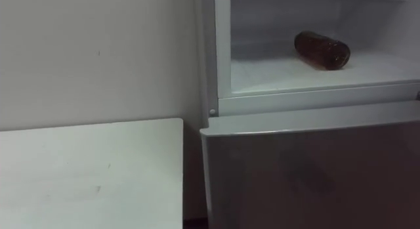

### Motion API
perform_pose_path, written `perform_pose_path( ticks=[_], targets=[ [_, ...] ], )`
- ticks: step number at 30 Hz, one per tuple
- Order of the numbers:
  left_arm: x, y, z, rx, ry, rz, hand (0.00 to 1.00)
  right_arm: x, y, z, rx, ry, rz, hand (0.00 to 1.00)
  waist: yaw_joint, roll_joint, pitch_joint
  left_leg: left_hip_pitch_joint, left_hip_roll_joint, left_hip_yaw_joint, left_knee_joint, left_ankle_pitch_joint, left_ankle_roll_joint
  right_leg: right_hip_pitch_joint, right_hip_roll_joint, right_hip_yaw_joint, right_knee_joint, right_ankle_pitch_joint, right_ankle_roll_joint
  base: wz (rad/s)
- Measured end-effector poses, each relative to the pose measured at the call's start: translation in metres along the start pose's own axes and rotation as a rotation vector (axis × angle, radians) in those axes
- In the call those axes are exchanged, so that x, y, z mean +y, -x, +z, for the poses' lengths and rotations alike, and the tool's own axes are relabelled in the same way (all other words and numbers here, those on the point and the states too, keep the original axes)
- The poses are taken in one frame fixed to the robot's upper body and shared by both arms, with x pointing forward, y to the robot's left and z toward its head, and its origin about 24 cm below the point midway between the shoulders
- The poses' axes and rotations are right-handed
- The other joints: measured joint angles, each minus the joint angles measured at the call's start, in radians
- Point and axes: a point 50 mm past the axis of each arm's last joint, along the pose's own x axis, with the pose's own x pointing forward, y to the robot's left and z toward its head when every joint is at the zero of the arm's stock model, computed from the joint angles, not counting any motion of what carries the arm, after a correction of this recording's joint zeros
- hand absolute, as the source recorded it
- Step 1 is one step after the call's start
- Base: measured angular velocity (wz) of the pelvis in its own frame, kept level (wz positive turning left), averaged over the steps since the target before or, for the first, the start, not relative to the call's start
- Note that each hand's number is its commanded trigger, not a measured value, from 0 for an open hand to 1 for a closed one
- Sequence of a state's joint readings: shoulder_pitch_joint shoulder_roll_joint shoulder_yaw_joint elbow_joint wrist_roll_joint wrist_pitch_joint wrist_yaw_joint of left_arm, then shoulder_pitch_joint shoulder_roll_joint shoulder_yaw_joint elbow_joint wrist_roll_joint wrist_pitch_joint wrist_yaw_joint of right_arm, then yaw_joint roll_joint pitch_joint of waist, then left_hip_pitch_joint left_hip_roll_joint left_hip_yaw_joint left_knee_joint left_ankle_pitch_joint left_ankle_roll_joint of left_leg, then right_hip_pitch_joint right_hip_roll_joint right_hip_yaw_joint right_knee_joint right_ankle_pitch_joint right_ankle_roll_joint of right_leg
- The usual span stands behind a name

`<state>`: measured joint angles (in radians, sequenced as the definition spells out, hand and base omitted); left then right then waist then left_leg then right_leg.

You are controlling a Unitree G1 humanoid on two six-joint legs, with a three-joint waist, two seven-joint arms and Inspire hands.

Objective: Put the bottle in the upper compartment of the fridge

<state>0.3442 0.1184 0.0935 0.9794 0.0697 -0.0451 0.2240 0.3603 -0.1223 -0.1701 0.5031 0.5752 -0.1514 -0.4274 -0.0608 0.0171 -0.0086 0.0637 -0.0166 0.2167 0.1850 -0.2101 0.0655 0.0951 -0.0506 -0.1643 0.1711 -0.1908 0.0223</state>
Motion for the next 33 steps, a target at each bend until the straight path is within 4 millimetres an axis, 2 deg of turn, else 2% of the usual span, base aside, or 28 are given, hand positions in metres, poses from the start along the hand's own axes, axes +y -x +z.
perform_pose_path(
  ticks=[3,9,16,22,25,28,30,31,33],
  targets=[
    [0.0,0.0,-0.002,0.004,0.0,0.001,0.0,-0.021,0.002,-0.027,0.104,0.068,-0.052,0.0,0.003,0.0,-0.0002,0.0,0.0,0.001,0.0,0.0,0.0,-0.001,0.0,0.0,0.0,-0.002,0.0,0.0],
    [0.0,0.001,-0.003,0.008,0.002,-0.009,0.0,-0.046,0.009,-0.063,0.268,0.126,-0.092,0.0,0.009,-0.002,-0.0008,0.013,0.0,0.001,0.0,0.0,0.0,0.007,0.001,0.001,0.0,-0.002,0.0,0.0],
    [0.0,0.001,-0.006,0.017,0.001,-0.048,0.0,-0.048,0.009,-0.07,0.327,0.045,-0.065,0.0,0.002,0.001,0.0024,0.021,0.0,0.002,-0.004,-0.001,-0.002,0.012,0.003,0.015,0.0,-0.003,-0.001,-0.02],
    [0.005,0.003,-0.014,0.041,0.004,-0.058,0.0,-0.044,0.001,-0.061,0.331,-0.101,-0.094,0.0,-0.022,-0.008,0.0049,0.019,-0.001,0.002,-0.005,-0.001,-0.002,0.01,0.003,0.016,-0.003,-0.004,0.0,0.0],
    [0.005,0.003,-0.014,0.04,0.008,-0.055,0.0,-0.045,-0.003,-0.055,0.332,-0.227,-0.133,0.0,-0.033,-0.015,0.005,0.018,-0.001,0.002,-0.007,-0.001,-0.002,0.007,0.002,0.016,0.0,-0.006,0.0,0.0],
    [0.007,0.003,-0.015,0.043,0.033,-0.049,0.0,-0.048,-0.012,-0.035,0.289,-0.459,-0.218,0.0,-0.054,-0.022,0.0024,0.021,-0.003,0.009,-0.018,-0.001,-0.002,0.004,0.003,0.024,0.0,-0.008,0.001,-0.06],
    [0.009,0.003,-0.014,0.043,0.047,-0.036,0.0,-0.049,-0.017,-0.013,0.229,-0.621,-0.248,0.0,-0.072,-0.027,0.0016,0.022,-0.005,0.012,-0.018,-0.001,-0.002,0.004,0.002,0.025,0.003,-0.009,0.002,-0.05],
    [0.01,0.002,-0.013,0.042,0.051,-0.034,0.0,-0.048,-0.018,-0.006,0.211,-0.651,-0.248,0.0,-0.075,-0.027,0.0017,0.023,-0.005,0.015,-0.019,-0.001,-0.002,0.002,0.002,0.025,0.004,-0.009,0.003,-0.12],
    [0.013,0.001,-0.008,0.025,0.062,-0.022,0.0,-0.046,-0.02,0.02,0.133,-0.746,-0.239,0.0,-0.081,-0.033,0.0027,0.027,-0.005,0.022,-0.027,-0.001,-0.002,0.001,0.002,0.029,0.007,-0.009,0.003,-0.1]
  ],
)
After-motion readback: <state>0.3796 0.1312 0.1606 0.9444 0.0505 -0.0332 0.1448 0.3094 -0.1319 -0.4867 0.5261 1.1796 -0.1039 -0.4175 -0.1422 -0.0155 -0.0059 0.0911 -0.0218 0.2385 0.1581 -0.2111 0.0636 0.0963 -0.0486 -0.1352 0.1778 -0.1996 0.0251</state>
